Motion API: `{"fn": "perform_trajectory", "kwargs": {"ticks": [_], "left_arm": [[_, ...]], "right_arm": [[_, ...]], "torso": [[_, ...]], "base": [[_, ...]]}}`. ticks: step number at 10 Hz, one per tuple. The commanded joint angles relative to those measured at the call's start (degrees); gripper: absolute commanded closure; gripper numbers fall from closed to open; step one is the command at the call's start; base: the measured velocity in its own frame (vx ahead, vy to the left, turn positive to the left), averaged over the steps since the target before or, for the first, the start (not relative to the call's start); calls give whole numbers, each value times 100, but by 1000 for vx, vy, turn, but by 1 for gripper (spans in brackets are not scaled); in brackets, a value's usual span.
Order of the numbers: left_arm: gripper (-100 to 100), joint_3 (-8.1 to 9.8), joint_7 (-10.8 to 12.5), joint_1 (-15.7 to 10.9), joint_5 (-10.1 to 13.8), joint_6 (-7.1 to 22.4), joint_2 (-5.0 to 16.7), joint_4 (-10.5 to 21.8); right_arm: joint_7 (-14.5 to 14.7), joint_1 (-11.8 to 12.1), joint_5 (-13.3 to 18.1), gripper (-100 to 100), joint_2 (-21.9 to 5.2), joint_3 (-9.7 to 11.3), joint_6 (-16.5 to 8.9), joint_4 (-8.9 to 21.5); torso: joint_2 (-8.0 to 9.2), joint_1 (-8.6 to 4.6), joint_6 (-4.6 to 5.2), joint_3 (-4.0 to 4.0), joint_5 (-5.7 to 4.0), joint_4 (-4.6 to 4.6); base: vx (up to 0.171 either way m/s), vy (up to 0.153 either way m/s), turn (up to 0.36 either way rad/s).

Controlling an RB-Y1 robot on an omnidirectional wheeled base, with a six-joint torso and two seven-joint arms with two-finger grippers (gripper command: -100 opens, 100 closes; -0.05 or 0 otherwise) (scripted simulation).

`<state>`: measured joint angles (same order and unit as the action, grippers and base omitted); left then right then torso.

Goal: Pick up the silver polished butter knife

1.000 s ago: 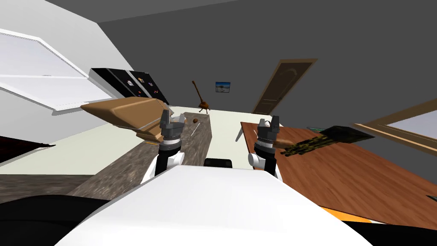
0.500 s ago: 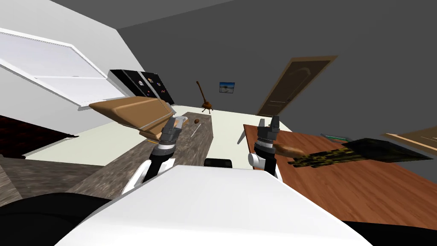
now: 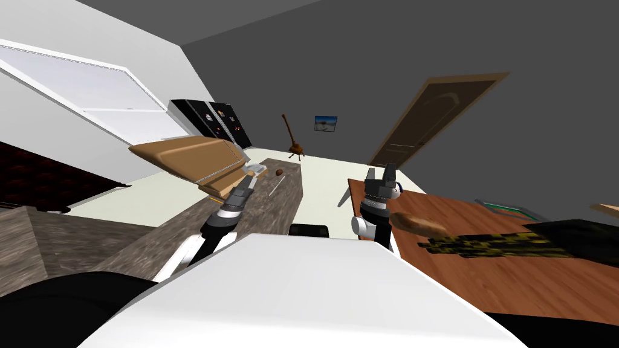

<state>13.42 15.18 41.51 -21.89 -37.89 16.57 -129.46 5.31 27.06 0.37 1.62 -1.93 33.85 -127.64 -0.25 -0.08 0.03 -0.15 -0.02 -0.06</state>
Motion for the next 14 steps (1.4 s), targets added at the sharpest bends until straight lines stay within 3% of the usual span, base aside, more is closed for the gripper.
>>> {"fn": "perform_trajectory", "kwargs": {"ticks": [1, 2, 3, 6, 10, 12, 13, 14], "left_arm": [[-100, 148, 58, 161, -261, -30, 116, 78], [-100, 285, 118, 308, -406, -66, 223, 148], [-100, 285, 118, 308, -468, -66, 223, 148], [-100, 654, 306, 749, -1032, -176, 563, 383], [-100, 859, 437, 1035, -1530, -247, 817, 563], [-100, 1026, 569, 1308, -1912, -316, 1097, 759], [-100, 1026, 569, 1308, -1952, -316, 1097, 759], [-100, 1095, 635, 1439, -2159, -348, 1244, 862]], "right_arm": [[0, 0, 0, 0, 0, 0, 0, 0], [0, 0, 0, 0, 0, 0, 0, 0], [0, 1, 0, 0, 0, 0, 0, 0], [0, 1, 0, 0, 0, 0, 0, 0], [0, 0, 0, 0, 0, 0, 0, 0], [0, 0, 0, 0, 0, 0, 0, 0], [0, 1, 0, 0, 0, 0, 0, 0], [0, 0, 0, 0, 0, 0, 0, 0]], "torso": [[0, 0, 0, 0, 0, 0], [2, 4, -3, 2, 1, 1], [-3, -3, -3, -1, 0, 0], [-8, -5, -2, -4, -1, -1], [-9, -1, -1, -5, 0, -2], [-12, 4, 1, -7, 1, -2], [-18, -2, 1, -10, 0, -4], [-12, -3, 1, -8, -1, -3]], "base": [[54, -24, 45], [78, -48, 107], [74, -46, 58], [93, -53, 72], [85, -40, 22], [105, -40, -16], [88, -46, -3], [86, -44, -33]]}}
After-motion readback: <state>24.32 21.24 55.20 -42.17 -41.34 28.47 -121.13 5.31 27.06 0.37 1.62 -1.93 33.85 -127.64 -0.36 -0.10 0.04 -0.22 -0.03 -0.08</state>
